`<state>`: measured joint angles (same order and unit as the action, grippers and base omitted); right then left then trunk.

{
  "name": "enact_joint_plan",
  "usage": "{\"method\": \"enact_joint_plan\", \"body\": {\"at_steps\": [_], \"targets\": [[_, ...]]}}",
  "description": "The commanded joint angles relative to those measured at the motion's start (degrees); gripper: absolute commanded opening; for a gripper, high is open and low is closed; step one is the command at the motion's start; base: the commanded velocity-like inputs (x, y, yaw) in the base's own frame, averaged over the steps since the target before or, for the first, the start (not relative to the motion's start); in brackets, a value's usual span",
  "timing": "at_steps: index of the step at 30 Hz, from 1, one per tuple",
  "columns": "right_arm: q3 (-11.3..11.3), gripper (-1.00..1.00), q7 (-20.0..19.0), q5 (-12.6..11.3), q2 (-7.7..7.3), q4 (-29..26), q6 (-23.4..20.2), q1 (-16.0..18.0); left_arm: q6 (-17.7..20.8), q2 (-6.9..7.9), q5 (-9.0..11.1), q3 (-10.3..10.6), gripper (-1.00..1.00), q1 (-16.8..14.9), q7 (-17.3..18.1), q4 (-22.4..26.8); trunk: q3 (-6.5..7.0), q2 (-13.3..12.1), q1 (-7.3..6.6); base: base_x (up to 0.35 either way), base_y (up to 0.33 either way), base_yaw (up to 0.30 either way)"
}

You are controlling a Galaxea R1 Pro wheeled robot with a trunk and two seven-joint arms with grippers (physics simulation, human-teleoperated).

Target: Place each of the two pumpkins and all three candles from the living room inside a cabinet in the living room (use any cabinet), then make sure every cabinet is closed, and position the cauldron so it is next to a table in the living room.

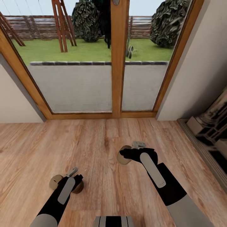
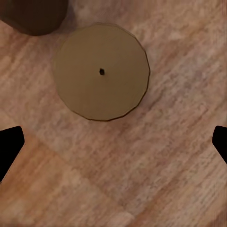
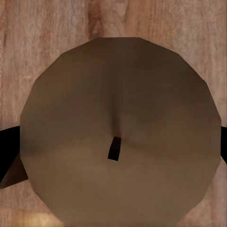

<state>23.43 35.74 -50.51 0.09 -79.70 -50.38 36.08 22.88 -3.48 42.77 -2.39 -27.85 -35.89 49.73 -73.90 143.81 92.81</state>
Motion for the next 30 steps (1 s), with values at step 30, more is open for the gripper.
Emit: {"method": "enact_joint_plan", "body": {"at_steps": [30], "targets": [[0.19,-1.0,0.56,-0.64,0.0,-0.02,-0.07,0.04,-0.29,0.14,0.47,-4.33,1.0,-0.01,0.04,0.02,-1.15,0.09,0.12,0.07,0.059,0.0]]}}
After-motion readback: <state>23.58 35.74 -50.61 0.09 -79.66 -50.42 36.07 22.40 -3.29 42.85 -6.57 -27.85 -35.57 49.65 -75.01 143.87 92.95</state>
